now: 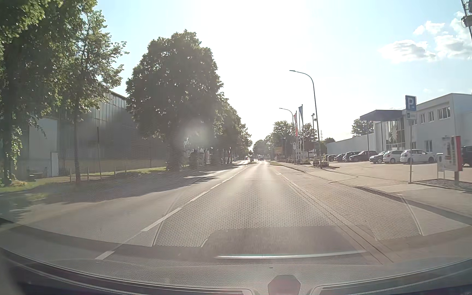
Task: Follow the waypoints while adhering to traffic rules and regulations
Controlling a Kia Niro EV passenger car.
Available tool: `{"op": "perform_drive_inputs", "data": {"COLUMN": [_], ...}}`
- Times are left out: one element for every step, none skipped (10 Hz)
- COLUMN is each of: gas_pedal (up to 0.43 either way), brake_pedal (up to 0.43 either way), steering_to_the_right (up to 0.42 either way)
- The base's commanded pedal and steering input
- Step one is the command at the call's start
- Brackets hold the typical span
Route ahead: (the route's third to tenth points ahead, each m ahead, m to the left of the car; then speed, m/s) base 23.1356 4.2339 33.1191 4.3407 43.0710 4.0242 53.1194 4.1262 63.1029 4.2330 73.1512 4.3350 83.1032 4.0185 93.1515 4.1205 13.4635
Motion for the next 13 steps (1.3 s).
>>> {"op": "perform_drive_inputs", "data": {"gas_pedal": [0.150, 0.138, 0.130, 0.118, 0.118, 0.118, 0.110, 0.110, 0.110, 0.110, 0.110, 0.110, 0.110], "brake_pedal": [0.006, 0.006, 0.006, 0.006, 0.006, 0.006, 0.006, 0.006, 0.006, 0.006, 0.006, 0.006, 0.006], "steering_to_the_right": [0.001, 0.001, 0.002, 0.002, 0.002, 0.003, 0.002, 0.003, 0.002, 0.003, 0.003, 0.003, 0.004]}}
